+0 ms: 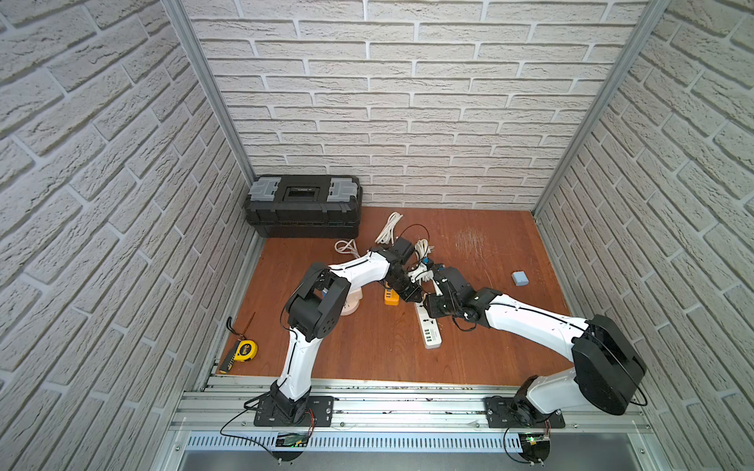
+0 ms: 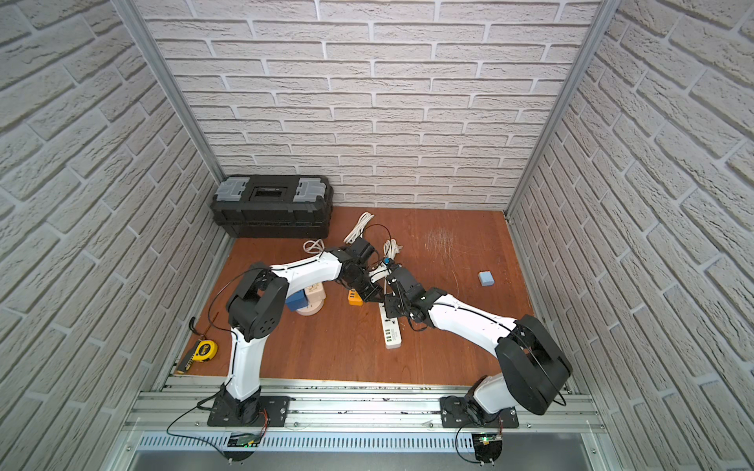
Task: Pull the plug off the socket
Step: Remove the plug from the socket.
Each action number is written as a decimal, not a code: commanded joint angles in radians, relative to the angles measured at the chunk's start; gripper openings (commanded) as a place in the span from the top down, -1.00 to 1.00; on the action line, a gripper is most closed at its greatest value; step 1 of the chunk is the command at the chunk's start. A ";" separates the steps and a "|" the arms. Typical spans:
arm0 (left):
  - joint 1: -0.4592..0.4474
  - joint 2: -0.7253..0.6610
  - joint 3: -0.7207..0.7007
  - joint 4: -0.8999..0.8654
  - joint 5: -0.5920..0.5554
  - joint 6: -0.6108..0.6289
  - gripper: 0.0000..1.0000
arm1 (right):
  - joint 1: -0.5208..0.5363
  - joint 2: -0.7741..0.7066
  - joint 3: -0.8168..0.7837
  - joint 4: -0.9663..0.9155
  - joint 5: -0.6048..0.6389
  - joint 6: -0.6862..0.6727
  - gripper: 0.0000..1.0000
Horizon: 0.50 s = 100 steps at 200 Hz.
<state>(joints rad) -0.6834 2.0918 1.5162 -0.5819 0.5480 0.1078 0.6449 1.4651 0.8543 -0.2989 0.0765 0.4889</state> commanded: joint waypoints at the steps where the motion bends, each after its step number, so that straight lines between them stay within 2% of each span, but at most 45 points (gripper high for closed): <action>1: 0.004 0.088 -0.054 -0.026 -0.123 0.003 1.00 | 0.014 0.010 0.026 0.039 0.028 -0.011 0.13; 44: 0.004 0.088 -0.054 -0.029 -0.128 0.003 1.00 | 0.039 0.023 0.023 0.039 0.073 -0.003 0.23; 100: 0.004 0.090 -0.054 -0.029 -0.132 0.003 1.00 | 0.077 0.022 0.021 0.041 0.143 0.022 0.46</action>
<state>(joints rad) -0.6834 2.0918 1.5162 -0.5819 0.5480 0.1078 0.6945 1.4834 0.8547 -0.2951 0.1783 0.5018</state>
